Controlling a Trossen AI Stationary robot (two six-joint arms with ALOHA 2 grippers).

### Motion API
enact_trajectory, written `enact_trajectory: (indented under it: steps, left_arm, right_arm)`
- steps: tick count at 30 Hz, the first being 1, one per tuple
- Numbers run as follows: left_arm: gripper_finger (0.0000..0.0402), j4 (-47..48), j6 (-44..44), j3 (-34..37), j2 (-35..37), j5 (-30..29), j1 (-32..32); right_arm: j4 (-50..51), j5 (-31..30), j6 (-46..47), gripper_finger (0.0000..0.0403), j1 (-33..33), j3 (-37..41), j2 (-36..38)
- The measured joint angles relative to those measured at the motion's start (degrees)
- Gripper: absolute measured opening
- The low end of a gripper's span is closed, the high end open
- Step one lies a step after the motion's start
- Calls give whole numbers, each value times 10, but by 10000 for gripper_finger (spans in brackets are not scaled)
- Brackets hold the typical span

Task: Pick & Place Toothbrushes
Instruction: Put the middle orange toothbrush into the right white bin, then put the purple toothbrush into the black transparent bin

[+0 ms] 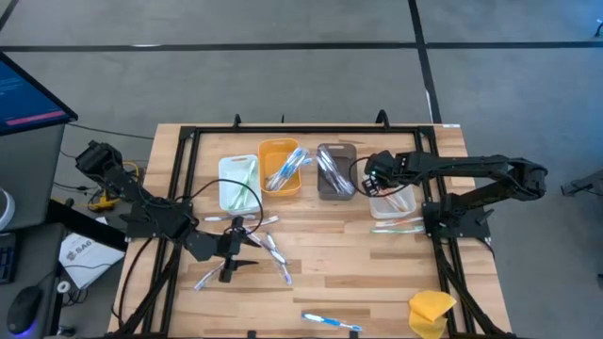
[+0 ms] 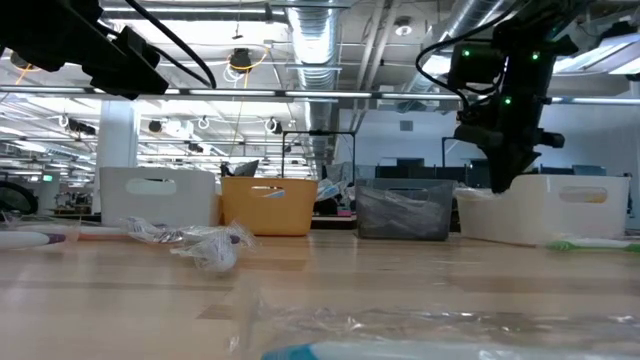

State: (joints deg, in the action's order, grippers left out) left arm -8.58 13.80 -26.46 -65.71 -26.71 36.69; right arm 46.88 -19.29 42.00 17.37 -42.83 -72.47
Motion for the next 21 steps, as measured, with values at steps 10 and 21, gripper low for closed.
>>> enact_trajectory:
  steps: [10,21]
  left_arm:
    - [209,0,0,0,0,0,0]
    - [209,0,0,0,0,0,0]
  right_arm:
    - [7,-2,-12,123,-4,0,0]
    - [61,4,-31,192,-12,-43,1]
